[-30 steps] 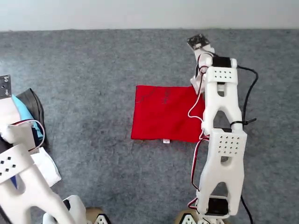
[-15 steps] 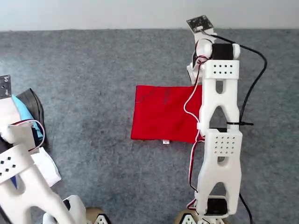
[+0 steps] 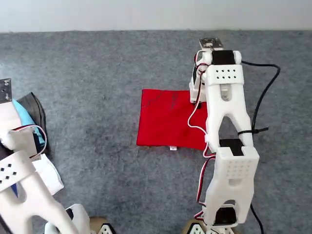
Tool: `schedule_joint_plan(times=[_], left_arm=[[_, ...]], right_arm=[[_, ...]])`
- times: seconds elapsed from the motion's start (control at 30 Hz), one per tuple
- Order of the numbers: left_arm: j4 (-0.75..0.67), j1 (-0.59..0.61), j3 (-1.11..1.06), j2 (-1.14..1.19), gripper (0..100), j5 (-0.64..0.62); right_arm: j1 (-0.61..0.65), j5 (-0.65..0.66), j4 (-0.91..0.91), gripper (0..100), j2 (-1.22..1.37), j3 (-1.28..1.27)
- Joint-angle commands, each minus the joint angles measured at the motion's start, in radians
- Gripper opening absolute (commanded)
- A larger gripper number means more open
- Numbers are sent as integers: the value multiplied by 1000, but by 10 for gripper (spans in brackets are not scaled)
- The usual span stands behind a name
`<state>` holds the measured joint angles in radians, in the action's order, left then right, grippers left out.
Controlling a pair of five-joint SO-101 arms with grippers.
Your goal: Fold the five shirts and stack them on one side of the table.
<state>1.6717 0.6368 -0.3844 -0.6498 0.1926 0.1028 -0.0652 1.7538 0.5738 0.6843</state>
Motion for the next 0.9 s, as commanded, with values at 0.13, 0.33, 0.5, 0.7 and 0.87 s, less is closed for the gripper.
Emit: schedule_joint_plan(times=[0.13,0.33,0.5,0.7,0.87], left_arm=[[-6,0,5,-14,14,3],[-6,0,5,-14,14,3],[-6,0,5,-14,14,3],[-11,0,5,-9,14,3],[-11,0,5,-8,14,3]], right_arm=[[15,-71,10,322,176,6],[58,-68,-15,303,298,6],[87,-20,-18,91,312,6],[67,35,-2,9,308,6],[4,152,42,10,259,-2]])
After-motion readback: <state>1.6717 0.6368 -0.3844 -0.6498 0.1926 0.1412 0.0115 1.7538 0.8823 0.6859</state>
